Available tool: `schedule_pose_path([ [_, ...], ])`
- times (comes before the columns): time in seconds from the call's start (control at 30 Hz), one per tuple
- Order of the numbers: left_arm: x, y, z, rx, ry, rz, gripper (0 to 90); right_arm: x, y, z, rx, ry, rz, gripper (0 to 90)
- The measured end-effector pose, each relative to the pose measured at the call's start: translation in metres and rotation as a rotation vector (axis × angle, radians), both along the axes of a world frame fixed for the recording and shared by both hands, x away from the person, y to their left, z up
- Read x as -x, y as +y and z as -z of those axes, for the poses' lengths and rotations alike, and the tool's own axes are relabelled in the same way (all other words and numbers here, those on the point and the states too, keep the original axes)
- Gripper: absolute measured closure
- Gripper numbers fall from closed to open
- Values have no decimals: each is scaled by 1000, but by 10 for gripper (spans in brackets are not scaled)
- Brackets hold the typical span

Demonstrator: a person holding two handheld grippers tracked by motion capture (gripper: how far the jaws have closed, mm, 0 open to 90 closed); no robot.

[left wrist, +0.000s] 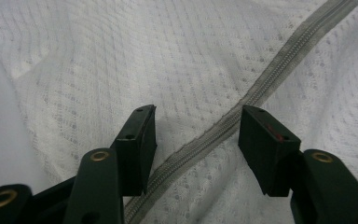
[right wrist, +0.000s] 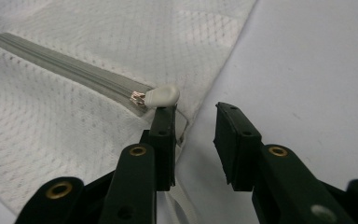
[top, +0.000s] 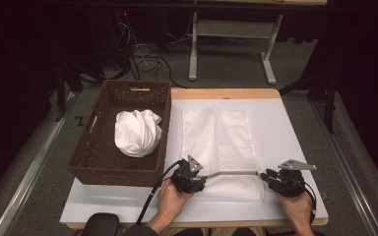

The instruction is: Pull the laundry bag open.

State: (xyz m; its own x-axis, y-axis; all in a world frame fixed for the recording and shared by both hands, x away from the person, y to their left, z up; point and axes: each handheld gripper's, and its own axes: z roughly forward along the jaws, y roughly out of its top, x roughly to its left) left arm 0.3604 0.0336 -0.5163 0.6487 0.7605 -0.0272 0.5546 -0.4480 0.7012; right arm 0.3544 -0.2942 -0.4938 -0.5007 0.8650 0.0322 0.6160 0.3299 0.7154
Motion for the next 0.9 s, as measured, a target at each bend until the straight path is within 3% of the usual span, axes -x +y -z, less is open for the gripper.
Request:
schedule_pose_path([
  [0.37,0,0,0,-2,2,3,462,3,8,-6,-48,-26,-42,786],
  [0.6,-1,0,-1,-8,7,3,462,3,17,-6,-40,-28,-80,817],
  [0.9,0,-5,-5,-26,4,27,498,3,13,-7,-81,-34,-70,865],
])
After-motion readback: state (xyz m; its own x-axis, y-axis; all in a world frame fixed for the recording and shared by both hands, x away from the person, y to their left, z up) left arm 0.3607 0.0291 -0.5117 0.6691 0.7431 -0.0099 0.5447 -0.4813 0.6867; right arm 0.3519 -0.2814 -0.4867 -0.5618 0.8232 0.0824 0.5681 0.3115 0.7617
